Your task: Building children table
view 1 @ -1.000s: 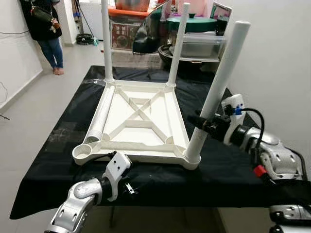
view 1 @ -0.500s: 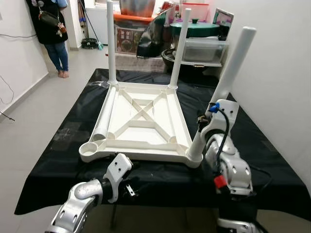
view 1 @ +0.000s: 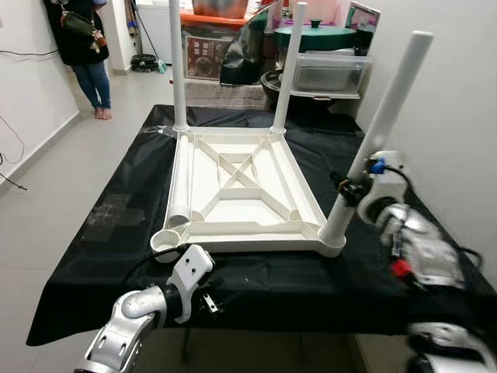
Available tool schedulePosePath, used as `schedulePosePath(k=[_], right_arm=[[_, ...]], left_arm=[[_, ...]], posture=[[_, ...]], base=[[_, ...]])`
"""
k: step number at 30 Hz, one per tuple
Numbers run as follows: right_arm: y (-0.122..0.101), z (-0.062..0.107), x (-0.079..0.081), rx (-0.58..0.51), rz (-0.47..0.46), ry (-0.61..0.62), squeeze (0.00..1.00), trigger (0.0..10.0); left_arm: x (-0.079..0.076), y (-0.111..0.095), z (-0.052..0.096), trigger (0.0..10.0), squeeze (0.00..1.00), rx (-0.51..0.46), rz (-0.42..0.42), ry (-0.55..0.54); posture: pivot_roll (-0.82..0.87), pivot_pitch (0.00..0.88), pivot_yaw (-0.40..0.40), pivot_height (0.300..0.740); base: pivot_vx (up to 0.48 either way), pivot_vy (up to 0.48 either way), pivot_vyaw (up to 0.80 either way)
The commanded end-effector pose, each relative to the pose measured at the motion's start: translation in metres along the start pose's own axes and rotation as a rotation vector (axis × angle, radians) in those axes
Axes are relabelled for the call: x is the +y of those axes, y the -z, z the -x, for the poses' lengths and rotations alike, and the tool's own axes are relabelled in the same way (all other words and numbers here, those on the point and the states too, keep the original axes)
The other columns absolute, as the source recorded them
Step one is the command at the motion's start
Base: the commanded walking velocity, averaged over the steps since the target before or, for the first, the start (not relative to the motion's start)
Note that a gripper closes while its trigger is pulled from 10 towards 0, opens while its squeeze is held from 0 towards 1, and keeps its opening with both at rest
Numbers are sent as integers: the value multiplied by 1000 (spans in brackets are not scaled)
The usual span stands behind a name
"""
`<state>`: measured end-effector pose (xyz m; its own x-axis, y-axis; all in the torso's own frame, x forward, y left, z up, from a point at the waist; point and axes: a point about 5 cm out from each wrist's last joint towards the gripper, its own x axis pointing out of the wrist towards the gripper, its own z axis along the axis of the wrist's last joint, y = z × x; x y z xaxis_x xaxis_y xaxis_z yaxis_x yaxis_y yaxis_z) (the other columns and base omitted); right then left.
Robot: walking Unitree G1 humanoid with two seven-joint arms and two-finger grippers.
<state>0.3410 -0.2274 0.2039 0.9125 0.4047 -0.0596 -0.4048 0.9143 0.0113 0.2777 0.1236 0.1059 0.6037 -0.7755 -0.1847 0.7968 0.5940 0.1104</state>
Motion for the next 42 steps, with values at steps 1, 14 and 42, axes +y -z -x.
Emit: schedulePosePath(k=[1, 14, 42], right_arm=[[7, -6, 15, 36, -19, -98, 0, 1608], [31, -27, 45, 29, -215, 484, 0, 0], [10, -18, 29, 3, -10, -221, 0, 5686]], left_arm=[[-1, 2, -2, 10000, 0, 4, 10, 12], [-1, 2, 1, 10000, 0, 7, 5, 10], [0, 2, -1, 10000, 0, 7, -3, 8]], posture=[[31, 0, -93, 740], [47, 0, -93, 740], [46, 0, -99, 740]], base=[[0, 0, 0], [0, 0, 0], [0, 0, 0]])
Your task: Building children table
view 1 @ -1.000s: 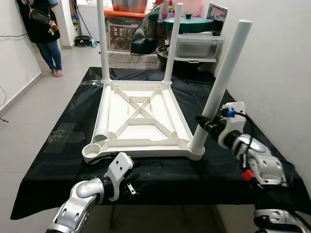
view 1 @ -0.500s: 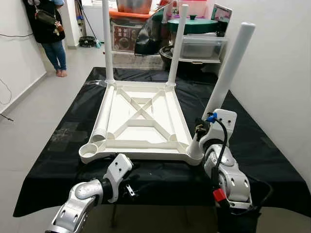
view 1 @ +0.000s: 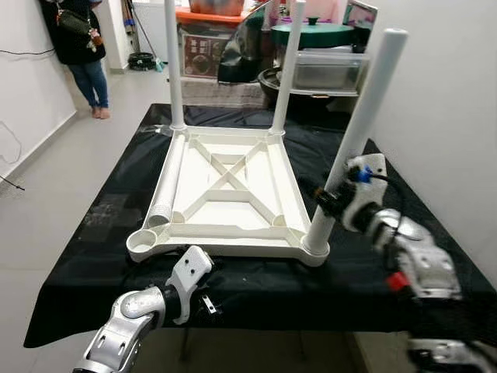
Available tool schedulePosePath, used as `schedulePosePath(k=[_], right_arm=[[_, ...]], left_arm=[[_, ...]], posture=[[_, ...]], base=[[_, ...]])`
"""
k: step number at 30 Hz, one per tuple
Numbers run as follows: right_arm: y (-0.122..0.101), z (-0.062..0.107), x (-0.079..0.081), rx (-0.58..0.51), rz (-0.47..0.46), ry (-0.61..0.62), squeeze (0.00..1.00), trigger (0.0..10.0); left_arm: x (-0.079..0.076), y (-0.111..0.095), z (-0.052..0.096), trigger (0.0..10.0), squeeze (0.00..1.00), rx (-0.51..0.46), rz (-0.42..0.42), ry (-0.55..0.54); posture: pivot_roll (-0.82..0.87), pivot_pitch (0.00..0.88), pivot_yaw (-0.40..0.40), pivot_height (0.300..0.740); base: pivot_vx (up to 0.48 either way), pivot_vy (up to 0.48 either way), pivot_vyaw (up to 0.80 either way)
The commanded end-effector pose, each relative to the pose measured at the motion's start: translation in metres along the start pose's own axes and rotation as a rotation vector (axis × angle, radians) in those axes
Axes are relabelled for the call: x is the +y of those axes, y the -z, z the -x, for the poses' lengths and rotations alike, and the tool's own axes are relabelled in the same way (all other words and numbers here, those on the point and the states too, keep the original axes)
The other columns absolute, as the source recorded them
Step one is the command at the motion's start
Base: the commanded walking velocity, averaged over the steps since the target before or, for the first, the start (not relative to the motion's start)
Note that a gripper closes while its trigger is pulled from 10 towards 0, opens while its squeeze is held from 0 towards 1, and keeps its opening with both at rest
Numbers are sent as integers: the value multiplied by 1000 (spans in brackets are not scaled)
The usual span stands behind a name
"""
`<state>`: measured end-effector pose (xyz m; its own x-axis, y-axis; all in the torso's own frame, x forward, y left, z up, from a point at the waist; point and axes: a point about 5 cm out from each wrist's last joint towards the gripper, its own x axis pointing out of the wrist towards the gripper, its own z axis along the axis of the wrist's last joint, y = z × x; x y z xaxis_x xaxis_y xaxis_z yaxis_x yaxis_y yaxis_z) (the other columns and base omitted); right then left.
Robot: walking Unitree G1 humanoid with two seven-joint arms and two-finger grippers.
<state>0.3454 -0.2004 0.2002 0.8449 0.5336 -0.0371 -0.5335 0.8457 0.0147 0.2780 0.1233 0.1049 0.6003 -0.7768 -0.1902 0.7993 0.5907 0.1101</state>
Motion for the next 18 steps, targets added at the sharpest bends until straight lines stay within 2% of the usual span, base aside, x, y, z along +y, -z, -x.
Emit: schedulePosePath(k=[1, 5, 6, 8, 9, 11, 12, 14, 16, 17, 18], right_arm=[[7, -3, 6, 22, -33, -85, 0, 235], [16, -9, -4, 50, -33, 60, 0, 0], [16, -9, -4, 50, -33, 60, 0, 0], [28, -8, -25, 96, -92, 464, 0, 0], [28, -8, -25, 96, -92, 464, 0, 0], [42, 2, -36, 106, -171, 794, 0, 0], [45, 7, -36, 97, -194, 879, 0, 0], [56, 8, -20, 84, -232, 934, 0, 0], [58, 8, -16, 83, -239, 933, 0, 0], [60, 5, -2, 86, -236, 933, 0, 0], [60, 5, -2, 86, -236, 933, 0, 0]], left_arm=[[1, 1, 0, 10000, 0, 2, -3, 1], [0, 2, 1, 10000, 0, 5, -3, 2], [0, 2, 1, 10000, 0, 5, -3, 2], [-1, 2, 2, 10000, 0, 8, -4, 3], [-1, 2, 2, 10000, 0, 8, -4, 3], [0, 2, 2, 10000, 0, 9, -6, 3], [1, 2, 2, 10000, 0, 9, -6, 3], [1, 1, 1, 10000, 0, 8, -9, 4], [1, 0, 1, 10000, 0, 7, -10, 5], [1, 0, 0, 10000, 0, 6, -10, 4], [1, 0, 0, 10000, 0, 6, -10, 4]], posture=[[47, 0, -100, 740], [52, 0, -97, 740], [52, 0, -97, 740], [52, 0, -96, 740], [52, 0, -96, 740], [49, 0, -90, 740], [49, 0, -90, 740], [55, 0, -93, 740], [55, 0, -93, 740], [56, 0, -91, 740], [56, 0, -91, 740]], base=[[0, 0, 0], [0, 0, 0], [0, 0, 0], [0, 0, 0], [0, 0, 0], [0, 0, 0], [0, 0, 0], [0, 0, 0], [0, 0, 0], [0, 0, 0], [0, 0, 0]])
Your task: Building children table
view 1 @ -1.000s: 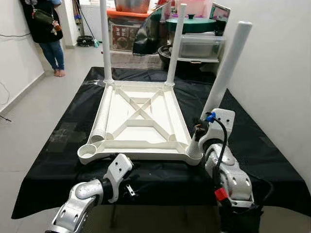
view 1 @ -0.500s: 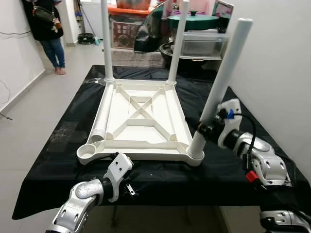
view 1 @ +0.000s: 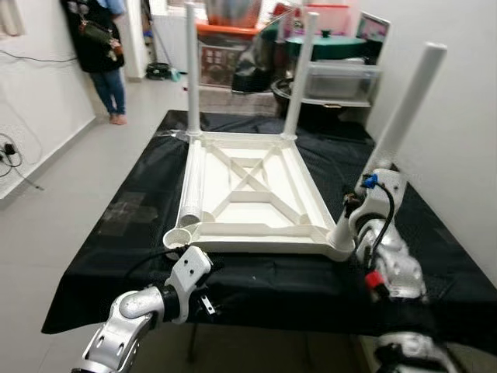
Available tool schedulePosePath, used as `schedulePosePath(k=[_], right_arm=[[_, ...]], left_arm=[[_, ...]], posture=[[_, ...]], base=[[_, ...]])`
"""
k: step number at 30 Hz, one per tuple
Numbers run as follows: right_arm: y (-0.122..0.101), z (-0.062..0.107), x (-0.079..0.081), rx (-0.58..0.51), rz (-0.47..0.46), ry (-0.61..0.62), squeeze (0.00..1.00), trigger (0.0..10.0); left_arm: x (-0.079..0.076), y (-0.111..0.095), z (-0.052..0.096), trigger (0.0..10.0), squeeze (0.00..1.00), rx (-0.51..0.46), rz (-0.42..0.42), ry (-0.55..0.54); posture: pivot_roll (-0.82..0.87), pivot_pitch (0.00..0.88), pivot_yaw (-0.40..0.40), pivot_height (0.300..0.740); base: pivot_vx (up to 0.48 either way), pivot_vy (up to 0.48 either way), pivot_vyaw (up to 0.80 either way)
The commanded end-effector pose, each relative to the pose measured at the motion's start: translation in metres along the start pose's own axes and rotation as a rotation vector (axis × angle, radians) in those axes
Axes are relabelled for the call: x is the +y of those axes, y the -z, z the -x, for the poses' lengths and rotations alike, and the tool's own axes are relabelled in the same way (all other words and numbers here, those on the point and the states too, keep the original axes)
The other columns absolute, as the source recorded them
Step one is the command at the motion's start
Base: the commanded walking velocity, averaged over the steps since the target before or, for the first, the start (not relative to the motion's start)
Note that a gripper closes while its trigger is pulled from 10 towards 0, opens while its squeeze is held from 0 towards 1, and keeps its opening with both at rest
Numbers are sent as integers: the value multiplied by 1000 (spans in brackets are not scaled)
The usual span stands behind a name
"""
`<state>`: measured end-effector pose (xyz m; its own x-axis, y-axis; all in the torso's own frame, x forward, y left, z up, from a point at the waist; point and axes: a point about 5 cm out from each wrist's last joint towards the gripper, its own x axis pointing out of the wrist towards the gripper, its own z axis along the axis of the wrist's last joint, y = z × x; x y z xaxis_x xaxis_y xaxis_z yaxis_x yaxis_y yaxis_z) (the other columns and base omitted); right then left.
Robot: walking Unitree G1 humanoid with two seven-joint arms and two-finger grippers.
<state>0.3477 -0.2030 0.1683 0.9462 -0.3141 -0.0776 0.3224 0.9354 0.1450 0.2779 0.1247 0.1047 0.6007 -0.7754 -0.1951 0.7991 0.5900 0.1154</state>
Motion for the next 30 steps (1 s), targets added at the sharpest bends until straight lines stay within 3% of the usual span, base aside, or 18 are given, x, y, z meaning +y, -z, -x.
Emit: schedulePosePath(k=[1, 2, 3, 4, 5, 6, 7, 10, 11, 13, 15, 20, 21, 22, 30], right_arm=[[32, 13, 7, 144, 14, 15, 0, 2824], [36, 20, 23, 173, 25, -55, 0, 10000], [36, 20, 23, 173, 25, -55, 0, 10000], [34, 23, 33, 146, 37, -125, 0, 10000], [28, 21, 33, 105, 36, -147, 714, 10000], [28, 21, 33, 105, 36, -147, 714, 10000], [20, 15, 29, 62, 31, -166, 1000, 10000], [6, 5, 20, 17, 35, -179, 1000, 10000], [-5, -2, 20, 18, 0, -279, 0, 10000], [-25, -6, 20, -21, -23, -469, 0, 10000], [-37, 0, 19, -42, 3, -704, 0, 10000], [-35, 10, 14, -7, 29, -882, 0, 10000], [-30, 14, 10, 19, 51, -951, 0, 9373], [-26, 16, 8, 34, 66, -976, 0, 0], [-5, 12, 9, 71, 53, -889, 0, 0]], left_arm=[[0, -1, -1, 10000, 0, 0, -5, 5], [0, 0, 0, 10000, 0, 1, -4, 4], [0, 0, 0, 10000, 0, 1, -4, 4], [0, 1, 0, 10000, 0, 3, -3, 4], [-1, 1, 0, 10000, 0, 4, -3, 4], [-1, 1, 0, 10000, 0, 4, -3, 4], [-1, 1, -1, 10000, 0, 2, -2, 2], [-1, 1, -1, 10000, 0, -2, 1, -2], [-1, 1, -1, 10000, 0, -3, 1, -4], [-1, 2, -1, 10000, 0, -2, 3, -5], [-2, 3, -1, 10000, 0, -2, 5, -6], [-2, 3, -1, 10000, 0, -3, 6, -7], [-2, 2, -1, 10000, 0, -4, 6, -8], [-2, 2, -1, 10000, 0, -3, 5, -10], [-1, 2, 1, 10000, 0, 3, 1, -9]], posture=[[56, 0, -91, 740], [56, 0, -91, 740], [56, 0, -91, 740], [49, 0, -92, 740], [50, 0, -96, 740], [50, 0, -96, 740], [51, 0, -101, 740], [50, 0, -103, 740], [44, 0, -102, 740], [41, 0, -104, 740], [40, 0, -104, 740], [48, 0, -109, 740], [47, 0, -106, 740], [48, 0, -107, 740], [54, 0, -93, 740]], base=[[0, 0, 0], [0, 0, 0], [0, 0, 0], [0, 0, 0], [0, 0, 0], [0, 0, 0], [0, 0, 0], [0, 0, 0], [0, 0, 0], [0, 0, 0], [0, 0, 0], [0, 0, 0], [0, 0, 0], [0, 0, 0], [0, 0, 0]])
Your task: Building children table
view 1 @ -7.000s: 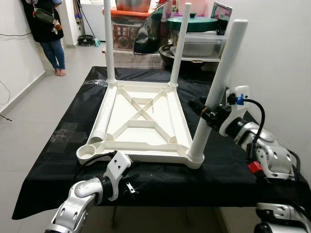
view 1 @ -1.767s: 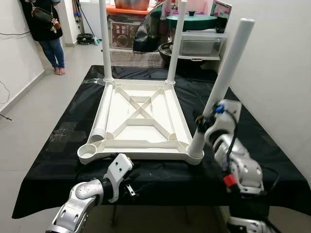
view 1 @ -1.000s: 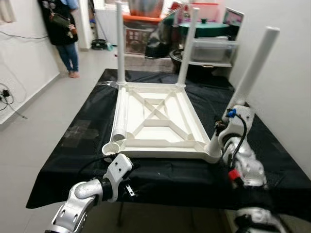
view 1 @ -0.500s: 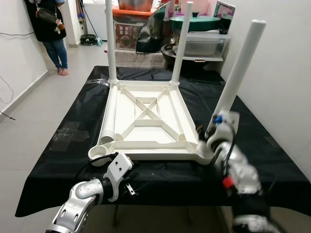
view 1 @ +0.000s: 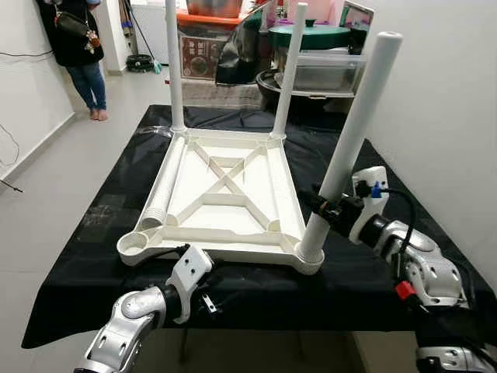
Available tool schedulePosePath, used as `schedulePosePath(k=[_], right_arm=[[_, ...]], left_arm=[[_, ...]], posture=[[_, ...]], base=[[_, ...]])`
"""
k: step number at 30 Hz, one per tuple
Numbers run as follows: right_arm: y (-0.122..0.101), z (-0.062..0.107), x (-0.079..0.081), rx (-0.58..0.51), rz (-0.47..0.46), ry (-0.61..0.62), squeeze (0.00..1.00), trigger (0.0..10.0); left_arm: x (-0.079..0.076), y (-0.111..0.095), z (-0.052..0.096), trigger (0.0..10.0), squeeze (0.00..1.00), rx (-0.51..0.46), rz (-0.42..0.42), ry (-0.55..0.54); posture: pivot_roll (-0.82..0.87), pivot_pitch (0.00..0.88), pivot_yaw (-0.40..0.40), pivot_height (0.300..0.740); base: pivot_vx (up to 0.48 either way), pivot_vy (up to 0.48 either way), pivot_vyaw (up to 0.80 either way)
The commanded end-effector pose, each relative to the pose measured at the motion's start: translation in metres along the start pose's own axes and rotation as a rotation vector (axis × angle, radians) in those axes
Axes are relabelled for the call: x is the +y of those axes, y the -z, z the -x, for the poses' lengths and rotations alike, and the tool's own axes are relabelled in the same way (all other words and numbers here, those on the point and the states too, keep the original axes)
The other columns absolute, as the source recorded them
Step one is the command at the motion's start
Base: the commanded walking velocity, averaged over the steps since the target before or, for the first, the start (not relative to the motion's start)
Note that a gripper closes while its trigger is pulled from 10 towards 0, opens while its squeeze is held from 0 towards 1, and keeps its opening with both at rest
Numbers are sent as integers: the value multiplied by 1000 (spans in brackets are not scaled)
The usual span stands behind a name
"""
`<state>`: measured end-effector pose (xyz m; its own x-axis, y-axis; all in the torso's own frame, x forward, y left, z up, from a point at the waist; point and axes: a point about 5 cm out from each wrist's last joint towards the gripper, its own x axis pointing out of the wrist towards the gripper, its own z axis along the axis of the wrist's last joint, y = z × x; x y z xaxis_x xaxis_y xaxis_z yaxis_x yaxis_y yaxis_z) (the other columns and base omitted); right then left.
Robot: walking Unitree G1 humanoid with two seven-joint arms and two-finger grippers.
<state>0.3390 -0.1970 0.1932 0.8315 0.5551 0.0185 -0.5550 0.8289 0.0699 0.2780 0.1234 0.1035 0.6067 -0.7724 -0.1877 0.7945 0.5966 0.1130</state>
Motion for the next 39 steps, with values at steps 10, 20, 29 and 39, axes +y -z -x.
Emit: schedulePosePath(k=[10, 20, 29, 39], right_arm=[[55, 39, -27, 88, -111, 1067, 0, 0], [22, -2, 7, -69, -8, 795, 1000, 10000], [1, 30, -3, -104, 119, 701, 1000, 10000], [44, 66, 56, 16, 39, 543, 1000, 10000]], left_arm=[[-2, 1, 1, 10000, 0, 10, -7, 7], [-3, 0, 1, 10000, 0, 3, -3, 3], [-7, 5, 5, 10000, 0, -8, 29, -37], [2, 6, 19, 10000, 0, -28, 73, -195]], posture=[[50, 0, -88, 740], [52, 0, -97, 740], [24, 0, -103, 740], [6, 0, -94, 740]], base=[[0, 0, 0], [0, 0, 0], [0, 0, 0], [0, 0, 0]])
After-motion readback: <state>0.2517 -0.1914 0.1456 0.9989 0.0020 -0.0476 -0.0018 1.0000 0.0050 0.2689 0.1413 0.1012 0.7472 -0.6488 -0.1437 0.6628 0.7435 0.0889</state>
